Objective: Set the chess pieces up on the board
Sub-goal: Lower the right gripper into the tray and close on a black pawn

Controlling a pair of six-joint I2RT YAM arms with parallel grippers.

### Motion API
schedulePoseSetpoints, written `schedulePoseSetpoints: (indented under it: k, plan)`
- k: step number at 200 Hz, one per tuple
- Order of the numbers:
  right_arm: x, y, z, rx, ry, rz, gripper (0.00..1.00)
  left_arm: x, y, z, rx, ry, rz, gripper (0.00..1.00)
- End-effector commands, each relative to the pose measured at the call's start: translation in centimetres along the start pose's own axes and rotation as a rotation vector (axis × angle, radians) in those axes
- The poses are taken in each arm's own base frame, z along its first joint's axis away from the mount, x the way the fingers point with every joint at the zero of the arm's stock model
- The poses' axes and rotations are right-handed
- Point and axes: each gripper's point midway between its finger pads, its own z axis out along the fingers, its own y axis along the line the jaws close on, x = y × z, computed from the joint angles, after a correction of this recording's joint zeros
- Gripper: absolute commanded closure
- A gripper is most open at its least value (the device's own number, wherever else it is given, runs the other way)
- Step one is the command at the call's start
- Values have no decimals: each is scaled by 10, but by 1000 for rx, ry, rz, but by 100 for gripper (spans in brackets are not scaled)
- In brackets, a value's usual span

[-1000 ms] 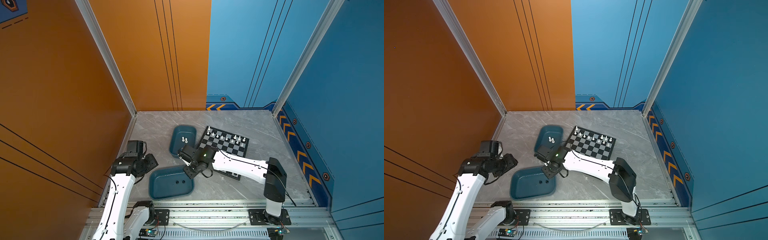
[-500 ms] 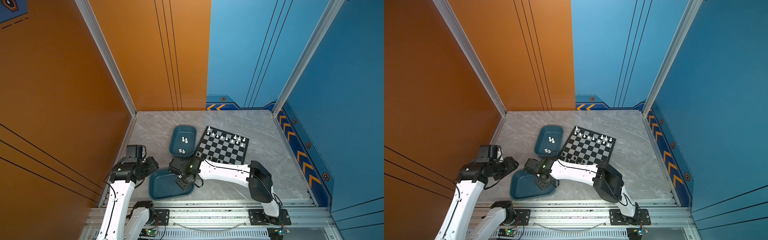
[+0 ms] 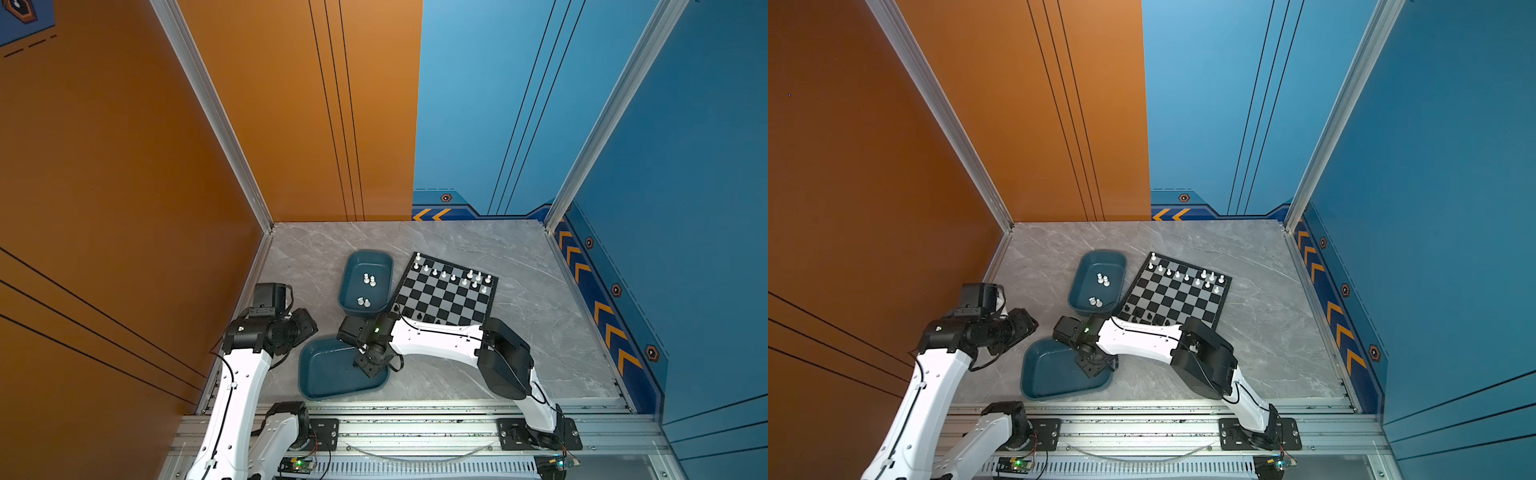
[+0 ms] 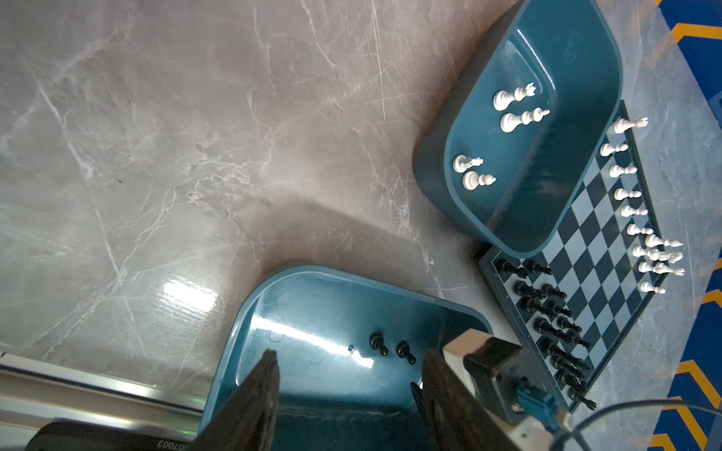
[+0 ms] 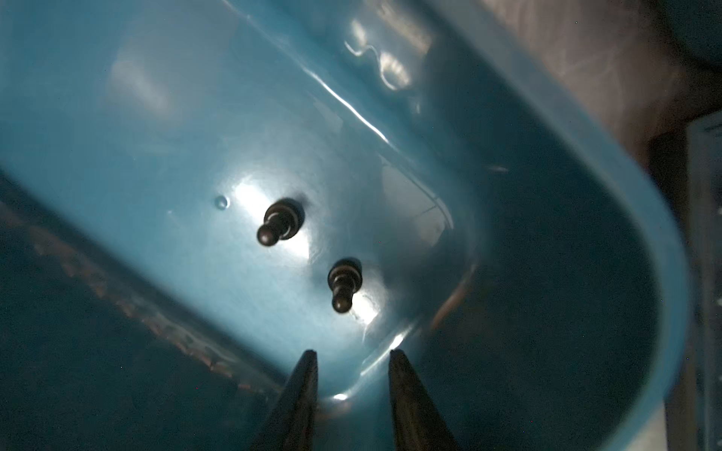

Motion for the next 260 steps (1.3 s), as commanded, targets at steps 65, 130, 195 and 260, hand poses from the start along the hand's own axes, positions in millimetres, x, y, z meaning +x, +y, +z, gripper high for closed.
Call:
schedulePoseSetpoints:
  k: [65,130,195,260]
  plan:
    - [-24,6,1,-47,-31,-2,67,-21,-13,-2,36,-10,13,41]
    - [-27,2,9,-47,-18,13,71,-26,-11,1,34,4,10,41]
    - [-24,-1,15,-56,8,17,74,-30,-9,3,41,9,-2,42]
    - [-18,3,13,-55,25,13,75,-31,-8,4,45,12,-6,42]
